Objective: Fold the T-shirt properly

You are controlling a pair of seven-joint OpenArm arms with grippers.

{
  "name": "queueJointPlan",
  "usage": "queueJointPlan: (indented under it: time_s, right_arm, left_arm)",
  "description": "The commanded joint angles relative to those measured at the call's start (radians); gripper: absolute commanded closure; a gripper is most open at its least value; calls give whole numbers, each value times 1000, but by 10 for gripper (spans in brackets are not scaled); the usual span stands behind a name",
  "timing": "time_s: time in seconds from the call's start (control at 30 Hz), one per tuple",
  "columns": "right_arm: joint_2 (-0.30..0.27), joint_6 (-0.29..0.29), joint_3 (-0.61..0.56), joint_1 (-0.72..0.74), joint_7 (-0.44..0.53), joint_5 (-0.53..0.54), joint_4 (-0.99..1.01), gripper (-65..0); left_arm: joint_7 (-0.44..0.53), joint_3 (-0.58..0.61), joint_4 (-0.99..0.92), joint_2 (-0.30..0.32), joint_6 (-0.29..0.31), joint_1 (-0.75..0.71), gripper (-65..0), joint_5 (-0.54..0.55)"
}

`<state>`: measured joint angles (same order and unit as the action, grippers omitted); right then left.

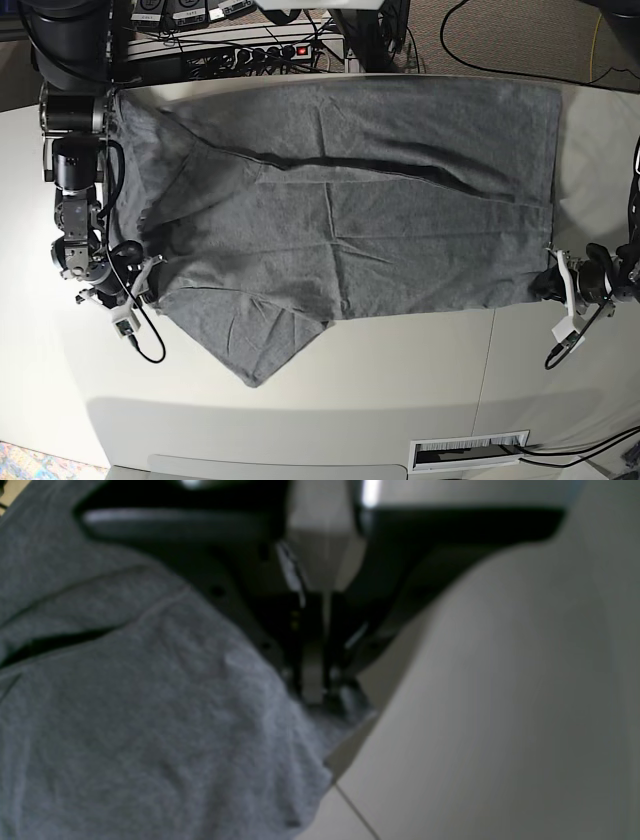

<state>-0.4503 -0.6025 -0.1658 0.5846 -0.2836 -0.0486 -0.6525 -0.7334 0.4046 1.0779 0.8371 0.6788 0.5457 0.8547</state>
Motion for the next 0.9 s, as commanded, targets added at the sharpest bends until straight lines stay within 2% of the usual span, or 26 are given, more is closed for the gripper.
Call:
queueJointPlan:
  time_s: [0.0, 0.1, 0.27, 0.47, 0.57, 0.73, 0.87]
  right_arm:
    - [-4, -8, 3, 22, -23, -5, -7, -110]
    - [-2, -8, 3, 23, -55, -4, -23, 0]
    - [-22, -6, 4, 22, -182, 38, -117, 0]
    - [-83, -7, 4, 22, -421, 225, -280, 0]
    - [-126, -7, 4, 11, -506, 309, -359, 0]
    - [-212, -8, 4, -56, -618, 435, -510, 0]
    - [-266, -7, 4, -120, -696, 487, -613, 0]
  left_arm:
    - [16, -11, 10, 22, 3, 31, 0, 13]
    - [16, -11, 10, 22, 3, 30, 0, 13]
    - [16, -11, 10, 22, 3, 31, 0, 13]
    - [15, -11, 10, 25, 3, 30, 0, 14]
    - [9, -11, 10, 36, 19, 31, 0, 30]
    - [-75, -11, 10, 74, 19, 30, 0, 166]
    - [-137, -11, 10, 115, 19, 30, 0, 268]
